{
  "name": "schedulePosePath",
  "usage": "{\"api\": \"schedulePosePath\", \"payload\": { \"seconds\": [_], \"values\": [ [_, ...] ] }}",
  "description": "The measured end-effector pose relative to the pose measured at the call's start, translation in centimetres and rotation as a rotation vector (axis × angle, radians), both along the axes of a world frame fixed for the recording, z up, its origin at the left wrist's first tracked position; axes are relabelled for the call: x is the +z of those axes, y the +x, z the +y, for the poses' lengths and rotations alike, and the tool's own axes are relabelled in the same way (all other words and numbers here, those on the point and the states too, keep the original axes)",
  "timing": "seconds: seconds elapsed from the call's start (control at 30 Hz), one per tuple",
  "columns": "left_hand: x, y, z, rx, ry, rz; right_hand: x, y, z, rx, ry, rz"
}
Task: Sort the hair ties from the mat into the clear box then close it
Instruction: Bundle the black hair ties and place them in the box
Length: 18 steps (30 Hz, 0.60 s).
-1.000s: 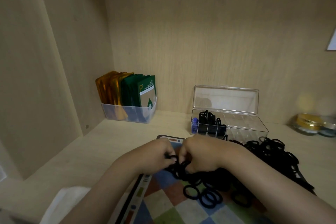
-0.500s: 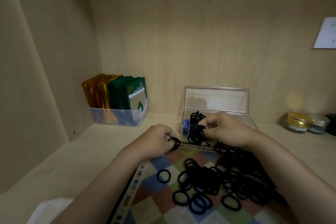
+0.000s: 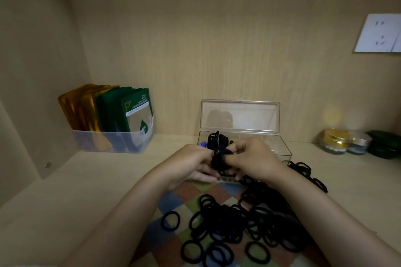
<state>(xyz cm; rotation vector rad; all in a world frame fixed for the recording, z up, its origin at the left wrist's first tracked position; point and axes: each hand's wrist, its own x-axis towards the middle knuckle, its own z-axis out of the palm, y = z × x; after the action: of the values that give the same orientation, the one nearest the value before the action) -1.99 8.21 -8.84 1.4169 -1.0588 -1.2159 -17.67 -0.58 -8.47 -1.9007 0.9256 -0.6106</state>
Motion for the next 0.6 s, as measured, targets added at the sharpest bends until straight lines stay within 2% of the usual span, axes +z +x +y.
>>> {"api": "schedulePosePath", "payload": {
  "seconds": [0.07,0.2,0.4,0.5,0.6],
  "values": [
    [-0.1,0.2,0.1,-0.012,-0.023,0.070,-0.2,0.3,0.1,-0.053,-0.087,0.034],
    [-1.0,0.5,-0.1,-0.009,-0.079,-0.019,-0.5,0.6,0.2,-0.048,-0.228,0.052],
    [-1.4,0.8,0.0,0.016,-0.121,0.030,0.4,-0.8,0.5,0.068,0.016,-0.058],
    [-1.0,0.6,0.1,-0.014,-0.164,0.054,1.0,-1.4,0.5,0.037,0.042,-0.112],
    [-0.1,0.2,-0.2,-0.022,-0.200,0.064,1.5,-1.8,0.8,0.149,0.137,-0.125]
  ]
}}
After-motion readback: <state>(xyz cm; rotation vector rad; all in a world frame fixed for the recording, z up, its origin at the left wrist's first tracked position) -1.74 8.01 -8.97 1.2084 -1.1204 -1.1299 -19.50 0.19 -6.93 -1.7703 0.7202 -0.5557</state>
